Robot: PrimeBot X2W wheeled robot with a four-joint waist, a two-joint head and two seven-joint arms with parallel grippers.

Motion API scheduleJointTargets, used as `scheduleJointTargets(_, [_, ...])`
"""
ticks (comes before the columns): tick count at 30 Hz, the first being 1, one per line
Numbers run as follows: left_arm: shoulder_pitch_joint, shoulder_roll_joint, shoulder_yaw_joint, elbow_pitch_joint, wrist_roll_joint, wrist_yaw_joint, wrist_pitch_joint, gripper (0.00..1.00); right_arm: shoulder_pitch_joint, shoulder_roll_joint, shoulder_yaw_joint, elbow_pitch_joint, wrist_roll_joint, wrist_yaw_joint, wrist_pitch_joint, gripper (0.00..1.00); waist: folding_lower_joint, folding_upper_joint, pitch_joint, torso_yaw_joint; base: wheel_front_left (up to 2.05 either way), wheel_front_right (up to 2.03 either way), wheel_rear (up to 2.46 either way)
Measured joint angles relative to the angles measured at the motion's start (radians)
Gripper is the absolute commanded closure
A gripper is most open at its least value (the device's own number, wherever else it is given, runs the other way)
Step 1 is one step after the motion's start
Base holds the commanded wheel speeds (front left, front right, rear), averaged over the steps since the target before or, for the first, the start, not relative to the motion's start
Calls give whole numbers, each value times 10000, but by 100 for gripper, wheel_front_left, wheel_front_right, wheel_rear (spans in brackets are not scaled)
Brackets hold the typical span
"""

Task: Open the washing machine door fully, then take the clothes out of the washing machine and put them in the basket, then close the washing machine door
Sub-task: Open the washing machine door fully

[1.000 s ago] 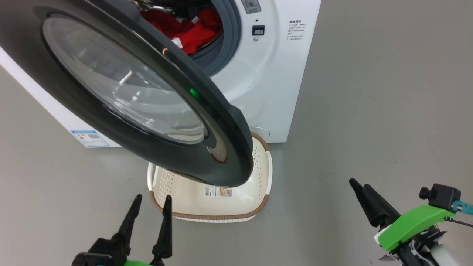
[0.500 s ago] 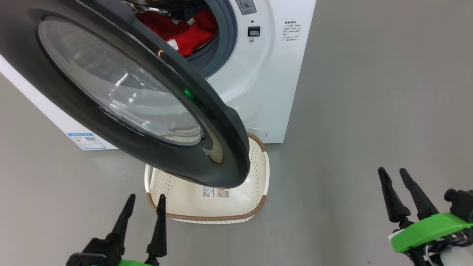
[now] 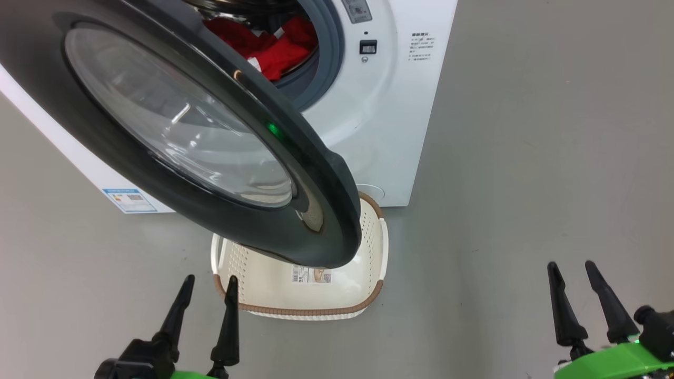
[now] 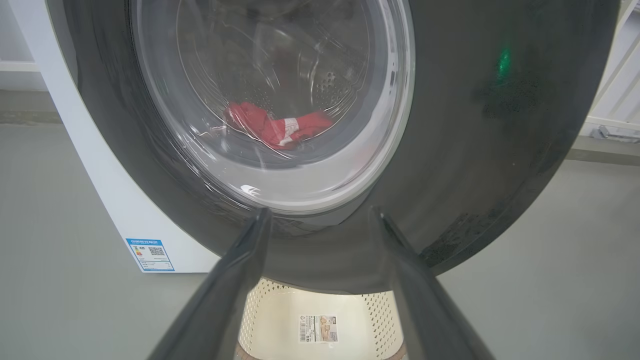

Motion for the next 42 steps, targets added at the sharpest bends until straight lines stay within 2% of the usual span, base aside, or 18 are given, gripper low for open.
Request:
scheduleJointTargets(20, [20, 0, -96, -52, 0, 0, 0, 0, 163, 157, -107, -217, -228, 0, 0, 0, 0, 0, -3, 76, 0, 0, 0])
scheduleJointTargets(21, [20, 0, -105, -52, 0, 0, -2, 0, 162, 155, -42, -251, -219, 0, 0, 46, 0, 0, -2, 90, 0, 0, 0])
scheduleJointTargets(22, [20, 0, -115, -52, 0, 0, 0, 0, 153, 151, 46, -295, -192, 0, 0, 76, 1, 0, 3, 106, 0, 0, 0])
scheduleJointTargets(23, [20, 0, -130, -52, 0, 0, -2, 0, 132, 150, 127, -343, -136, 0, 0, 100, 1, 0, 7, 128, 0, 0, 0])
scheduleJointTargets(27, [19, 0, -182, -59, 0, 4, 0, 0, 22, 115, 345, -531, 391, 0, 0, 100, 0, 0, 34, 237, 0, 0, 0])
scheduleJointTargets(31, [18, 0, -221, -77, -10, 6, -2, 0, -487, -188, 926, -673, 1074, 0, 0, 100, 0, 0, 90, 358, 0, 0, 0])
scheduleJointTargets(34, [15, 0, -286, -84, -21, 10, -2, 0, -1124, -276, 1256, -949, 2171, 0, 0, 100, 0, 0, 144, 458, 0, 0, 0])
scheduleJointTargets(42, [-10, 0, -499, -92, -121, 19, -2, 0, -3072, -1281, 2615, -1129, 4892, 0, -2, 100, 0, -1, 372, 770, 0, 0, 0])
